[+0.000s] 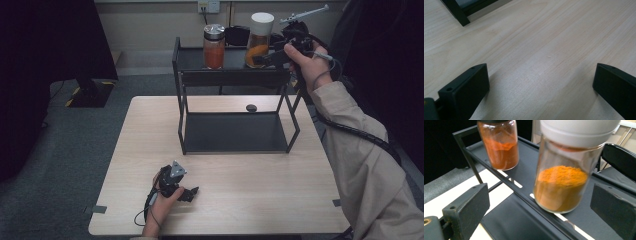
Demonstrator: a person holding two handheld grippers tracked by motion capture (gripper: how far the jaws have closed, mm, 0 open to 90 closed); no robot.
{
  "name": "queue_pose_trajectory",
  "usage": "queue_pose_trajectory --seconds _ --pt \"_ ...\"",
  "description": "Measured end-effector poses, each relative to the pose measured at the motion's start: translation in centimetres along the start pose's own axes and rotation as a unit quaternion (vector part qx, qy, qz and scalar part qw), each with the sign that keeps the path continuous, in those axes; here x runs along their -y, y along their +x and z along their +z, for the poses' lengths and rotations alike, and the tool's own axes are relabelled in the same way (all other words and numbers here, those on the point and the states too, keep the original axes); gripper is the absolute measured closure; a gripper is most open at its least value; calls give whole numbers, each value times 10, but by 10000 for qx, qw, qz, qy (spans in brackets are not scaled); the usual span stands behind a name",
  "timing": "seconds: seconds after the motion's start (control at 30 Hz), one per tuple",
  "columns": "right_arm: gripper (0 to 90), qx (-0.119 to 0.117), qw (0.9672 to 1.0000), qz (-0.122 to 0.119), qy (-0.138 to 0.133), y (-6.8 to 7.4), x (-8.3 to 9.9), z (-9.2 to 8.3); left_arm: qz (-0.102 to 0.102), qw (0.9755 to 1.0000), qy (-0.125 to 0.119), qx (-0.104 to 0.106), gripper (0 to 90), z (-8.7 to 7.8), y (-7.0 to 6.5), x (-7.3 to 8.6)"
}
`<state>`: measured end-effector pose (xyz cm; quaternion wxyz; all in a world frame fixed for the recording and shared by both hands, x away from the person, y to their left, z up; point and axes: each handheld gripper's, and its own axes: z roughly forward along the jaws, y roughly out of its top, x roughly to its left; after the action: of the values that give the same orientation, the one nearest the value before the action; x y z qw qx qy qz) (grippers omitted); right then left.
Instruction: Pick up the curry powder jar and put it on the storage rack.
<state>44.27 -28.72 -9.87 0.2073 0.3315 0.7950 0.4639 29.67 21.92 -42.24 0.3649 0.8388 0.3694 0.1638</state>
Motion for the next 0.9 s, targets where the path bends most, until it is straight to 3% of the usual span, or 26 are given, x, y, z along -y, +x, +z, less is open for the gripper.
queue_pose_trajectory --seconds 0.4,0.9 --pt "20 -50 10000 25 10 10 18 -1 -1 10000 1 -1 0 0 0 0" --pt "20 -299 9995 88 -55 12 58 4 2 10000 2 -1 0 0 0 0"
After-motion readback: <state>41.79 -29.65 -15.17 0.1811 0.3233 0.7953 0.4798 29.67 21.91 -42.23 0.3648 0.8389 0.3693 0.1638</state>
